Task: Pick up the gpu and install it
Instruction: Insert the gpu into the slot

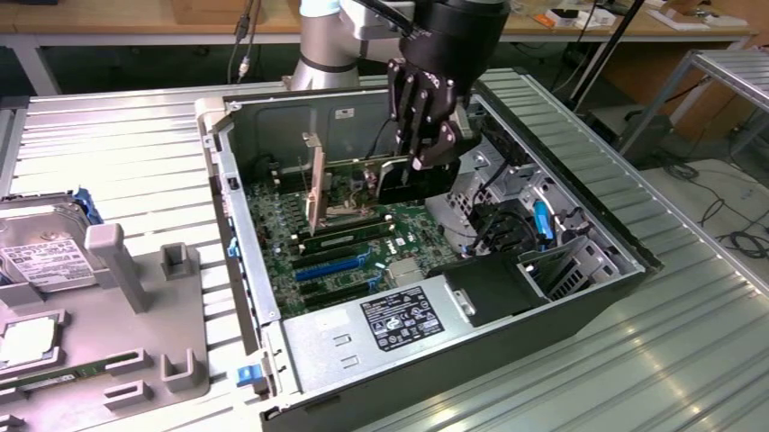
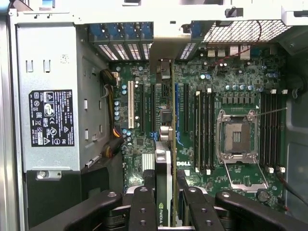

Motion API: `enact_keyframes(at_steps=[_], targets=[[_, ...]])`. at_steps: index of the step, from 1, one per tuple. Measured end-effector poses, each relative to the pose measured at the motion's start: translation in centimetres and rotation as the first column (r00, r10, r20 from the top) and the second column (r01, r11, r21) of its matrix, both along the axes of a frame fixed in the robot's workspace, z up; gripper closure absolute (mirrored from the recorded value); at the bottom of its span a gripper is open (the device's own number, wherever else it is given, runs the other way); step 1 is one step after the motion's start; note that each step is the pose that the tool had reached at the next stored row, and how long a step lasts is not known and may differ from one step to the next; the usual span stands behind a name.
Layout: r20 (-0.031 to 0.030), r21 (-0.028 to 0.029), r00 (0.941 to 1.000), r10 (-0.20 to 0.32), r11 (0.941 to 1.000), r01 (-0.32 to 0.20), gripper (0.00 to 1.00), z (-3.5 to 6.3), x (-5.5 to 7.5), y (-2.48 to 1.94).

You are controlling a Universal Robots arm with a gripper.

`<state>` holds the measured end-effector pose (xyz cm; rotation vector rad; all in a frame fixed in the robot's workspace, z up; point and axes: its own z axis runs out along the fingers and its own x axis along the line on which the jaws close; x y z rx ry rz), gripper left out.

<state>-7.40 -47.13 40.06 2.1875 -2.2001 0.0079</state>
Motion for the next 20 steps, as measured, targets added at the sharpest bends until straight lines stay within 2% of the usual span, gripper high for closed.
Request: enact_keyframes(at_steps=[9,13,20], targets=[[0.0001,0.0001,1.0,0.0,1.0,0.0,0.73,-0.01,0.0,0.08],[0.0008,0.0003,1.0,-0.001,1.0,0.001,0.73,-0.64,0.0,0.08],[0.0009,0.0003,1.0,-0.001,1.0,0.001,0.73,-0.69,0.0,0.08]])
